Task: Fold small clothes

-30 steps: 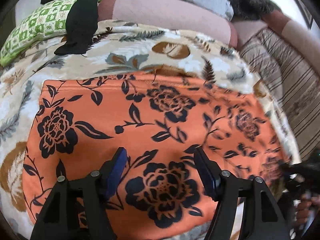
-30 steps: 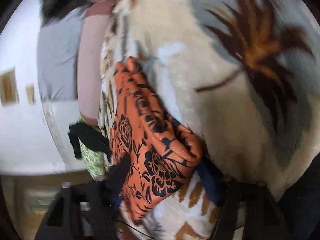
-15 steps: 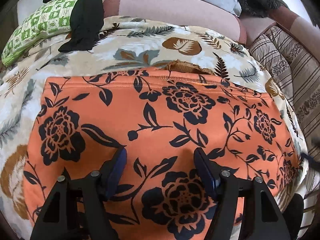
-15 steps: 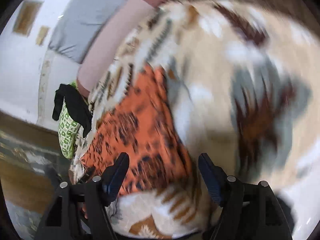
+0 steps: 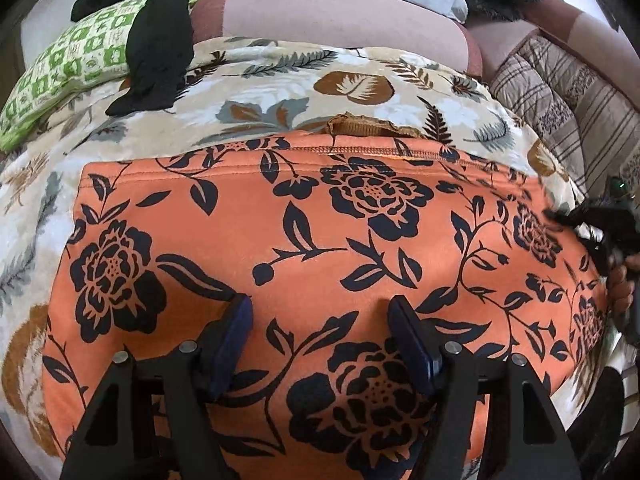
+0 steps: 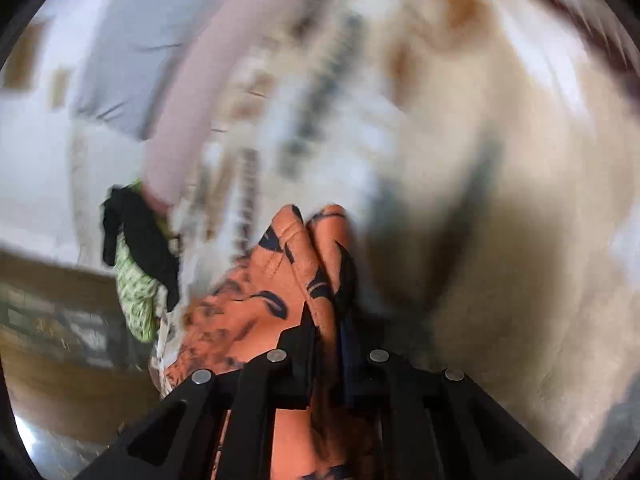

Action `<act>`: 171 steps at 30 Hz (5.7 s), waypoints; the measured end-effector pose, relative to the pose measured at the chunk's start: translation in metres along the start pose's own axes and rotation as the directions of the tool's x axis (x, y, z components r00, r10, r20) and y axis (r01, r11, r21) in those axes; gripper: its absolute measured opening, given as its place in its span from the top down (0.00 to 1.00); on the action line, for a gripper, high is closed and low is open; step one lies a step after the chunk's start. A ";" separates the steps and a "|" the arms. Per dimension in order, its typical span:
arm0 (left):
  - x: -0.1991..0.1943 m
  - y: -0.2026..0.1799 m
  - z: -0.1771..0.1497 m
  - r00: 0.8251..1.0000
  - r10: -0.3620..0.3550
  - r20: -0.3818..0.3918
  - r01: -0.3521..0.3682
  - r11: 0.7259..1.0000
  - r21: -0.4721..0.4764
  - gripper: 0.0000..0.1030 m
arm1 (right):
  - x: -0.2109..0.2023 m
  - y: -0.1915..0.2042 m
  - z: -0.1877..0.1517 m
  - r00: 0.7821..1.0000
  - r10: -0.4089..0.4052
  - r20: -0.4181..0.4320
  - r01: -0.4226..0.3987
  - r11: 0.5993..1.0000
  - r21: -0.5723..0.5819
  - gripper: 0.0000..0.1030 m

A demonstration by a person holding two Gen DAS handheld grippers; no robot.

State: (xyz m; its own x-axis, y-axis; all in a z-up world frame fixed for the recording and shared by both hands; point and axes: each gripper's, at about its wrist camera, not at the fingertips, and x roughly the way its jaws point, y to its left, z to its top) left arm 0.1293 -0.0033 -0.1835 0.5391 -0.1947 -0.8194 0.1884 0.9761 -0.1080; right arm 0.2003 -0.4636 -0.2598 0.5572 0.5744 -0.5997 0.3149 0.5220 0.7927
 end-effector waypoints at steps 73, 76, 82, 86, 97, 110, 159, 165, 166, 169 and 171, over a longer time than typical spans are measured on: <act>-0.055 0.106 -0.036 0.990 -0.138 0.016 0.139 0.975 -0.175 0.48 | 0.017 0.055 -0.002 0.998 -0.052 -0.042 0.045 0.986 -0.158 0.41; -0.059 0.102 -0.044 0.992 -0.120 0.037 0.124 0.976 -0.181 0.47 | -0.008 0.028 0.000 0.997 0.056 0.049 -0.059 0.997 0.047 0.50; -0.072 0.095 -0.041 0.999 -0.008 0.035 0.016 0.972 -0.233 0.34 | -0.044 0.083 -0.084 0.996 0.062 -0.056 -0.074 0.969 -0.237 0.30; -0.063 0.092 -0.044 0.997 0.062 -0.053 -0.073 0.965 -0.253 0.32 | -0.031 0.056 -0.132 0.986 -0.128 -0.104 0.096 0.957 -0.274 0.27; -0.074 0.086 -0.048 0.996 0.070 -0.060 -0.082 0.969 -0.233 0.32 | -0.042 0.059 -0.138 0.965 -0.260 -0.037 0.242 0.934 -0.264 0.26; -0.072 0.081 -0.042 0.992 0.115 -0.054 -0.123 0.976 -0.179 0.32 | -0.026 0.088 -0.133 0.973 -0.232 -0.009 0.216 0.919 -0.330 0.26; -0.079 0.017 -0.016 0.994 0.105 -0.009 -0.106 0.993 -0.052 0.25 | -0.018 0.090 -0.098 0.984 -0.175 -0.031 0.162 0.957 -0.239 0.36; -0.089 0.019 -0.018 0.995 0.103 -0.006 -0.103 0.992 -0.078 0.25 | -0.006 0.096 -0.107 0.978 -0.198 -0.070 0.165 0.929 -0.331 0.23; -0.092 0.018 -0.019 0.994 0.107 -0.002 -0.107 0.992 -0.070 0.25 | -0.003 0.080 -0.100 0.970 -0.232 -0.066 0.206 0.939 -0.275 0.33; -0.097 0.019 -0.021 0.991 0.132 0.012 -0.131 0.990 -0.060 0.25 | -0.035 0.084 -0.099 0.981 -0.193 0.013 0.192 0.962 -0.193 0.35; -0.095 0.022 -0.020 0.991 0.133 0.001 -0.133 0.987 -0.090 0.25 | -0.047 0.100 -0.109 0.982 -0.184 0.037 0.187 0.942 -0.279 0.30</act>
State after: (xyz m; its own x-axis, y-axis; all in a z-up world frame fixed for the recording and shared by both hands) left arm 0.0658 0.0389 -0.1199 0.5600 -0.0631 -0.8261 0.0404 0.9980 -0.0488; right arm 0.1217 -0.3695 -0.1643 0.5177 0.4447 -0.7309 0.1869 0.7749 0.6039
